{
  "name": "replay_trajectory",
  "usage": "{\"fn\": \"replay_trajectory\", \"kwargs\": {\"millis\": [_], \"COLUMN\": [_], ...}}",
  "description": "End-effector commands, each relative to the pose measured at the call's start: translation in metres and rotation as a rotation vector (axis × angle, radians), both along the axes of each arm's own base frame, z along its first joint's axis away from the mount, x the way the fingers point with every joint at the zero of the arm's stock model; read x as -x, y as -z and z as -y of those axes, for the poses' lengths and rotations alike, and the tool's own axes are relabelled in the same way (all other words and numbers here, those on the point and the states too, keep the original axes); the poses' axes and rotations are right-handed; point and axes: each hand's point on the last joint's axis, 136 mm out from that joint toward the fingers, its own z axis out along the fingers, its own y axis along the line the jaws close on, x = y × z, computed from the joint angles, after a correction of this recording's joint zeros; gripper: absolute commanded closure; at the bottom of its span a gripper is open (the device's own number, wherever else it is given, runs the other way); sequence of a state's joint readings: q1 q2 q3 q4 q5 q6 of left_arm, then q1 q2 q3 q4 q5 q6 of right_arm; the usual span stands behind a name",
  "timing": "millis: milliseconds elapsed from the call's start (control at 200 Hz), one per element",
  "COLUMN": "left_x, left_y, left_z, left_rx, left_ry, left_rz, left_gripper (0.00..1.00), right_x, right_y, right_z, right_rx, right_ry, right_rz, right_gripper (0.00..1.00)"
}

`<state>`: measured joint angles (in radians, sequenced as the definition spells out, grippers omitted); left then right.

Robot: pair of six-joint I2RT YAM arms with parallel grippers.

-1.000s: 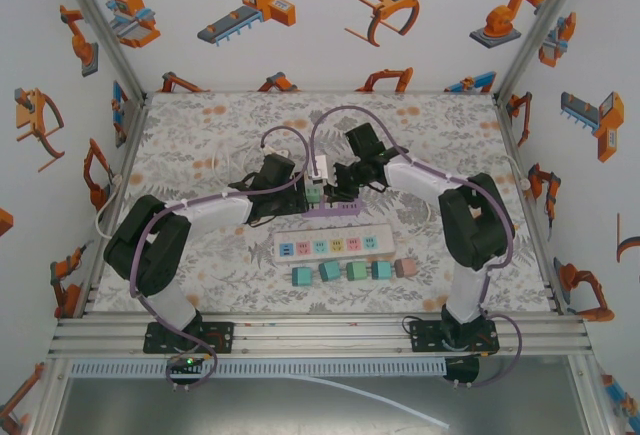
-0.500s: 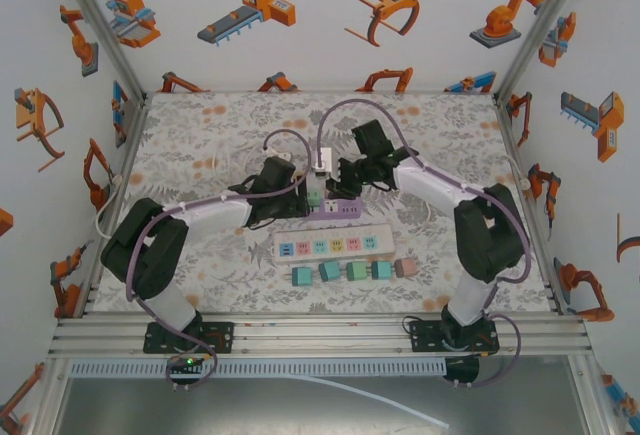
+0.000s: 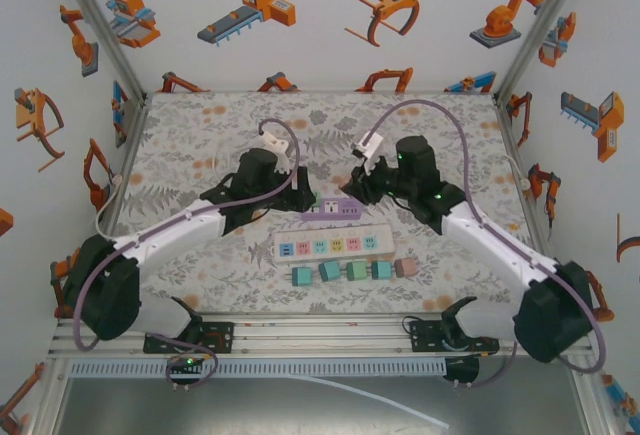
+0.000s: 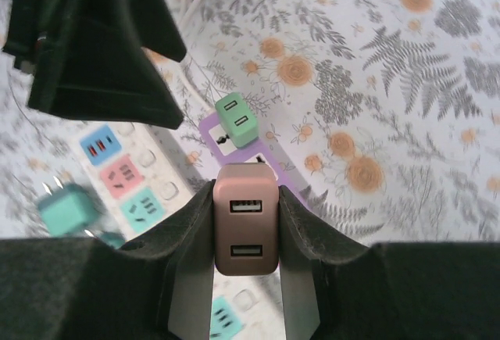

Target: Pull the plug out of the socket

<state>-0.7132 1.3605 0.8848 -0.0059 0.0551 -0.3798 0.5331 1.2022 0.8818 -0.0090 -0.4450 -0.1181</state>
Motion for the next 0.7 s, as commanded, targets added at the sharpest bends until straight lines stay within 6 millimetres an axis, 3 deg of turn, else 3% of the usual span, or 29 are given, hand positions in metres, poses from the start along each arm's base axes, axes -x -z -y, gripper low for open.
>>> {"fn": "replay_trajectory", "kwargs": {"millis": [0, 140, 360, 526, 696], "left_x": [0.024, 0.059, 0.112, 0.153, 0.192], "left_y": [-0.031, -0.058, -0.068, -0.064, -0.047], "left_z": [0.010, 0.015, 0.012, 0.009, 0.001], "left_rx": [0.034, 0.052, 0.015, -0.019, -0.084], "left_ry": [0.180, 0.375, 0.609, 0.774, 0.932], "left_rz": [0.111, 0.204, 0.347, 0.441, 0.471], "left_gripper": [0.30, 0.26, 0.22, 0.17, 0.10], "right_x": [-0.005, 0.014, 0.047, 0.069, 0.101], "right_y": [-0.019, -0.016, 0.013, 0.045, 0.086], "right_z": [0.029, 0.057, 0.076, 0.083, 0.075], "right_rx": [-0.177, -0.312, -0.502, -0.617, -0.549], "right_ry": [0.259, 0.449, 0.615, 0.699, 0.736], "right_rz": [-0.137, -0.348, -0.698, -0.901, -1.027], "right_gripper": [0.78, 0.81, 0.83, 0.86, 0.85]}}
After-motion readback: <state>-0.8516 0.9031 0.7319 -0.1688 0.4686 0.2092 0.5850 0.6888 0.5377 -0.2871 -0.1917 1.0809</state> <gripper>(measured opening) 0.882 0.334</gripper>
